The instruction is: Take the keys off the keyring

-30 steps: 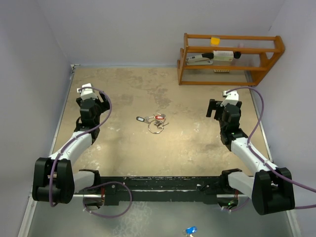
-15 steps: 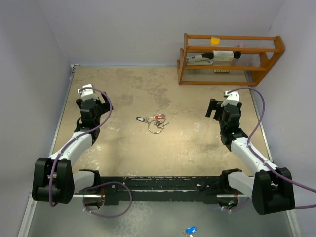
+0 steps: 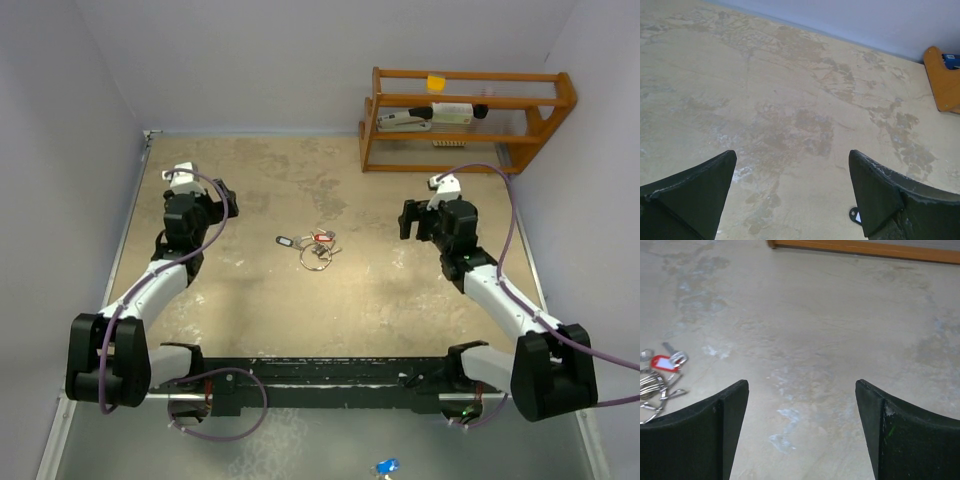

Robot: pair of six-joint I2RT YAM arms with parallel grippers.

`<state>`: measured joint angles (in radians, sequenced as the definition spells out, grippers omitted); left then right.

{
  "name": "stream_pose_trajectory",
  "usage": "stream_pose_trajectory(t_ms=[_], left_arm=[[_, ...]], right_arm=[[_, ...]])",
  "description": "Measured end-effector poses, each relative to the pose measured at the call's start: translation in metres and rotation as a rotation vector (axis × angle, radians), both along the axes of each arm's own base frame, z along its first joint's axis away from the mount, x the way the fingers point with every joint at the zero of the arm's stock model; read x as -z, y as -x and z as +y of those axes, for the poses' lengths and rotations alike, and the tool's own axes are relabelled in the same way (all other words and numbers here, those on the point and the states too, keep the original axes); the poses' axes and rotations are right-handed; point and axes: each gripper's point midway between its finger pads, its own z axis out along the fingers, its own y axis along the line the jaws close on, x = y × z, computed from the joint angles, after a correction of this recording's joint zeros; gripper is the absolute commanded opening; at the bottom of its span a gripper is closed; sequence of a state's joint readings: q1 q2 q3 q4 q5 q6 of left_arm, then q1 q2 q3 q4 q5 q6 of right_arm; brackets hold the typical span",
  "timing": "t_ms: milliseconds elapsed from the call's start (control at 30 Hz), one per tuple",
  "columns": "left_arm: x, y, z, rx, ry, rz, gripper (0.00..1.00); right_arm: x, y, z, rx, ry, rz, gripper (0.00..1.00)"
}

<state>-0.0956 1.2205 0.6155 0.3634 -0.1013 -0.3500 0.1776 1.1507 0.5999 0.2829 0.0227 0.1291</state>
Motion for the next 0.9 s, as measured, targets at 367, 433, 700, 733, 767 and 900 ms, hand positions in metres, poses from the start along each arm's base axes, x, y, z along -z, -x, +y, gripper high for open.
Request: stream_pose_trajectory(t_ms=[367,433,700,733,767,900], left_arm=[[0.001,0.005,-0.02,0.071,0.102,-0.035,0.9],[0.002,0.008,-0.022,0.078,0.124,-0.043,0.87],[0.0,0.02,-0.027,0.096,0.158,-0.062,0.52],[-0.002,0.02,-0.028,0.1,0.159,-0.066,0.48],[-0.004,0.021,-0.029,0.105,0.161,-0.072,0.45],[-0.01,0.023,-0.036,0.128,0.163,-0.088,0.42]], right_arm=[[-0.021,0.007,0.13,-0.377,0.042,0.003,0.65],[-0.016,0.001,0.137,-0.391,0.019,0.025,0.64],[0.013,-0.017,0.17,-0.449,-0.063,0.149,0.54],[0.015,-0.019,0.174,-0.454,-0.072,0.157,0.51],[0.018,-0.021,0.178,-0.464,-0.082,0.168,0.48],[0.036,-0.021,0.188,-0.486,-0.114,0.225,0.35]])
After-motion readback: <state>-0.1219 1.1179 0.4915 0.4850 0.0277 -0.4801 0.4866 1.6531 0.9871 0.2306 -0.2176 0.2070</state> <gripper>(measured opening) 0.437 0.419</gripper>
